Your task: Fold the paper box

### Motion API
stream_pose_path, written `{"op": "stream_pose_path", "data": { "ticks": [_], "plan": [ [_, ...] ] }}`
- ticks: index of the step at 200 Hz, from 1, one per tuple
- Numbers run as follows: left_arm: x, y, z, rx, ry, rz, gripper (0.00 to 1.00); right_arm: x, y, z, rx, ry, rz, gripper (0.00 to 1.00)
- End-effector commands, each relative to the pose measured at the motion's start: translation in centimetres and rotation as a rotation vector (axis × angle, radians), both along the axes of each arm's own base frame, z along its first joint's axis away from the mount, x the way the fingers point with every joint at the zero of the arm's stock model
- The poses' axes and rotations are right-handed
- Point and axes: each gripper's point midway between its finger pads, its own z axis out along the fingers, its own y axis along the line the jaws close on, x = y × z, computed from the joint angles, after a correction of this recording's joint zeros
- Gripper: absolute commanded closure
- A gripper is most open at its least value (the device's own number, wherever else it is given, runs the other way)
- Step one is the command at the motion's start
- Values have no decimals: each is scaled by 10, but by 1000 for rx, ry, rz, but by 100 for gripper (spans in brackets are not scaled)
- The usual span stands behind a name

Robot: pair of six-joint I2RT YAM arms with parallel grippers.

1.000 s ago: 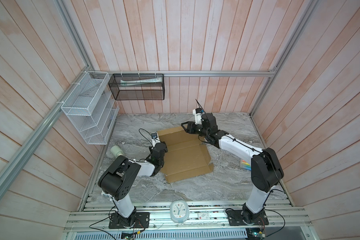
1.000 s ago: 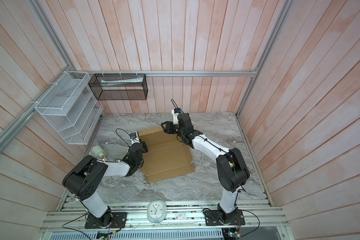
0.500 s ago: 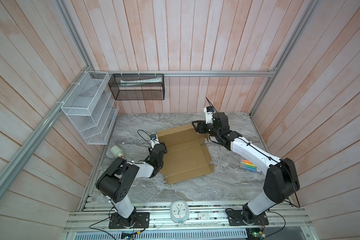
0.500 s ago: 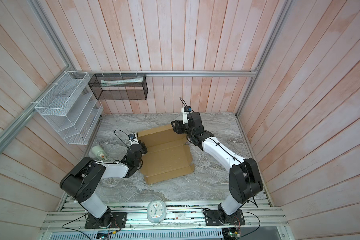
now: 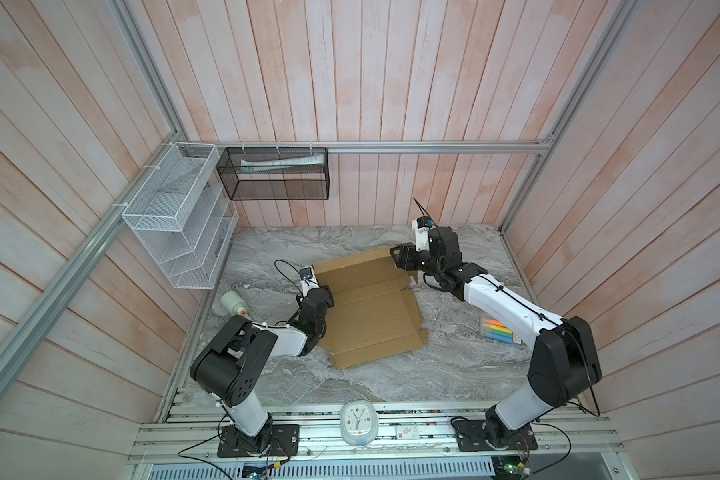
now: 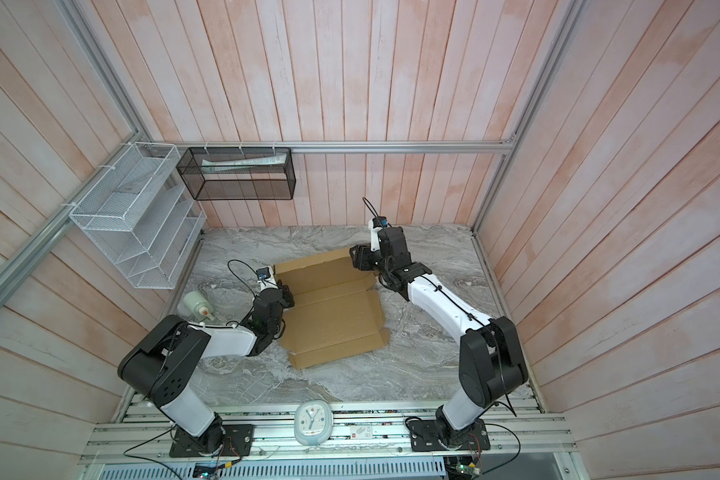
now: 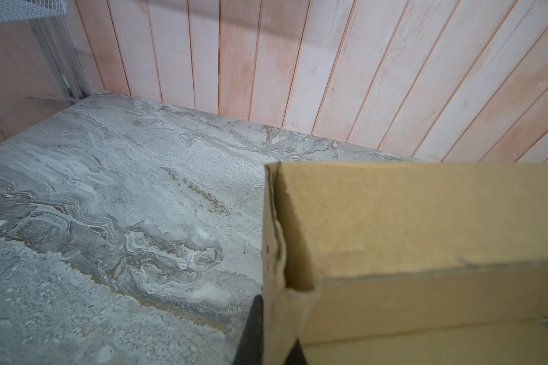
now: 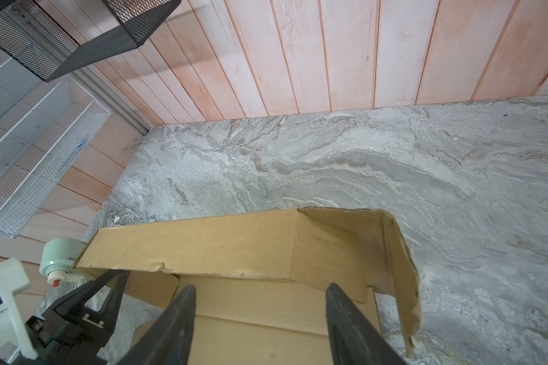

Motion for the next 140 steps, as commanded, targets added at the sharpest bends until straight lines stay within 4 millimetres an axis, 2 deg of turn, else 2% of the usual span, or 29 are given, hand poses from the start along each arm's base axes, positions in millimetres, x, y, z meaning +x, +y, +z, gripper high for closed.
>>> {"op": "stream_pose_path", "data": {
  "ticks": [1,140],
  "plan": [
    [-1,1,13,-35,-35,-5,100,4,-6,-17,-13,36,-16,34],
    [2,-2,14,-34,-34,-13,100,12,9,-37,74,99,36,34]
  ]
}}
